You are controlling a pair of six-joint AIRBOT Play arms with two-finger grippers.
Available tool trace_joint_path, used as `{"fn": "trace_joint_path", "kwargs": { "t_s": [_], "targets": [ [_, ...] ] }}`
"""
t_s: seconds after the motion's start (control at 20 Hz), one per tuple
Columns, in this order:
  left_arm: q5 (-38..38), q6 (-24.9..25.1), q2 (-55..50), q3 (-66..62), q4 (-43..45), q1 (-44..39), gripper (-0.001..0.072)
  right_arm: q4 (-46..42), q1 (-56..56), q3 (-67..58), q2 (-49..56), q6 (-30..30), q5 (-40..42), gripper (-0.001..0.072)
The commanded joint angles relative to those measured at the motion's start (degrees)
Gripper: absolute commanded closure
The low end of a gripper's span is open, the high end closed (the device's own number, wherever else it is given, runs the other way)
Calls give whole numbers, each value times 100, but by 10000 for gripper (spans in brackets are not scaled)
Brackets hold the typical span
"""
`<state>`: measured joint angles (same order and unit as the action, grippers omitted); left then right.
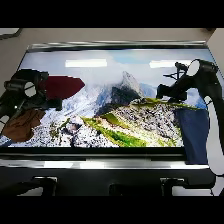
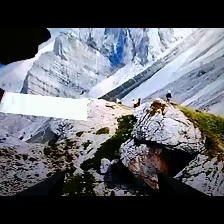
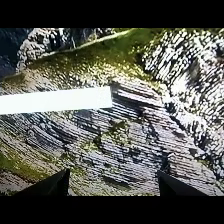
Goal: Fold the shirts.
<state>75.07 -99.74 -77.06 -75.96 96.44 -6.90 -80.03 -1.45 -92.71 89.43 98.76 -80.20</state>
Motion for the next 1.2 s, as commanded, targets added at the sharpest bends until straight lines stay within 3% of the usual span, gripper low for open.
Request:
{"fn": "trace_joint_path", "kwargs": {
  "t_s": [0.0, 0.1, 0.25, 0.5, 0.65, 0.8, 0.95, 1.0, 1.05, 1.1, 1.15],
  "targets": [
    [850, 378, 13, -627, 708, 540, -13, -13, -2, -7, 4, 2, 413, 43],
    [1104, 173, 70, -811, 509, 1521, -13, -11, -2, -4, 15, 2, 328, 36],
    [1078, 44, 109, -317, -516, 3136, -13, 11, -2, -4, 15, -144, -157, 40],
    [-105, 79, 90, 1056, -1268, 4931, -13, 55, -2, -4, 15, -212, -398, 39],
    [-841, 190, -42, 1408, -1403, 5200, -13, 144, -2, -4, 15, -210, -472, 39],
    [-1051, 675, -382, 1458, -1631, 5128, -13, 162, -2, -4, 15, -195, -570, 39],
    [-1099, 706, -669, 1458, -1827, 5095, -13, 164, -2, -4, 15, -190, -774, 39],
    [-1058, 708, -719, 1458, -1827, 5093, 150, 164, -2, -4, 15, -192, -890, 39],
    [-1016, 748, -715, 1451, -1853, 5093, 504, 164, -2, -4, 15, -195, -1010, 39],
    [-909, 743, -680, 1370, -1976, 5104, 677, 164, -2, -4, 13, -203, -1119, 45],
    [-839, 765, -610, 1217, -2205, 5115, 685, 157, -2, -4, 13, -245, -1198, 50]
  ]
}}
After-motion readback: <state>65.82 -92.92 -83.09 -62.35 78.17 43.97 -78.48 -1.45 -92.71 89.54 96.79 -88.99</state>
